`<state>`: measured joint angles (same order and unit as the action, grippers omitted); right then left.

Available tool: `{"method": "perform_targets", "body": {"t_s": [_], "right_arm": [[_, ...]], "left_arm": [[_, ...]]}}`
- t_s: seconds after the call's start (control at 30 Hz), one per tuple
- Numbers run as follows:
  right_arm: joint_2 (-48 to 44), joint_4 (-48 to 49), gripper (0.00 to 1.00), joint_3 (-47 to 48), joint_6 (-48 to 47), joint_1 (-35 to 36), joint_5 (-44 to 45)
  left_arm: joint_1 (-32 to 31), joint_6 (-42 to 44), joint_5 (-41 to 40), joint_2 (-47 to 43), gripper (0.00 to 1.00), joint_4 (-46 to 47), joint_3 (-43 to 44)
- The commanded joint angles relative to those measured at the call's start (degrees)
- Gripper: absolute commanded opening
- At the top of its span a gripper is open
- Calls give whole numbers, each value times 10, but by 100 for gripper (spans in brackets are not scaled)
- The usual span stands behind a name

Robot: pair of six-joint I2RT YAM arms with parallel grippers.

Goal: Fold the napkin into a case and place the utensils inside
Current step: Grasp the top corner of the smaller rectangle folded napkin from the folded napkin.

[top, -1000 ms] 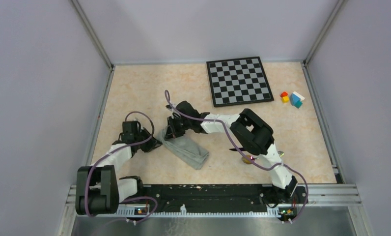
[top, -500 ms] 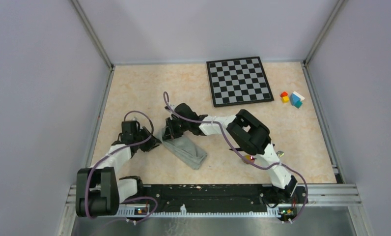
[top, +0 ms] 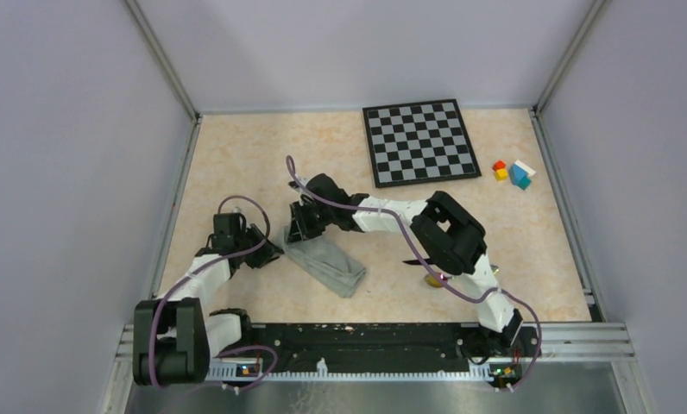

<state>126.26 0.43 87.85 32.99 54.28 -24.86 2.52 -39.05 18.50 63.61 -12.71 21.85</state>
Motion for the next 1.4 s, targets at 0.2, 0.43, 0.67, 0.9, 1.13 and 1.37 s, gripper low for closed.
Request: {"method": "perform_targets", "body": {"t_s": [0.2, 0.43, 0.67, 0.9, 1.13, 1.37], "right_arm": [[11, -56, 12, 71, -57, -9, 59], [53, -53, 4, 87, -56, -6, 62], [83, -44, 0, 96, -50, 7, 52], [48, 92, 0, 49, 47, 10, -47], [64, 136, 0, 20, 85, 6, -55], [65, 156, 0, -30, 92, -17, -56]], "left_arm": [[-3, 5, 8, 29, 28, 40, 0], [-3, 7, 0, 50, 26, 55, -2], [-3, 6, -7, 67, 26, 68, -2], [-3, 10, -11, 88, 25, 80, 4], [-3, 19, -24, 83, 29, 63, 13], [-2, 27, -9, -15, 37, -29, 28]]}}
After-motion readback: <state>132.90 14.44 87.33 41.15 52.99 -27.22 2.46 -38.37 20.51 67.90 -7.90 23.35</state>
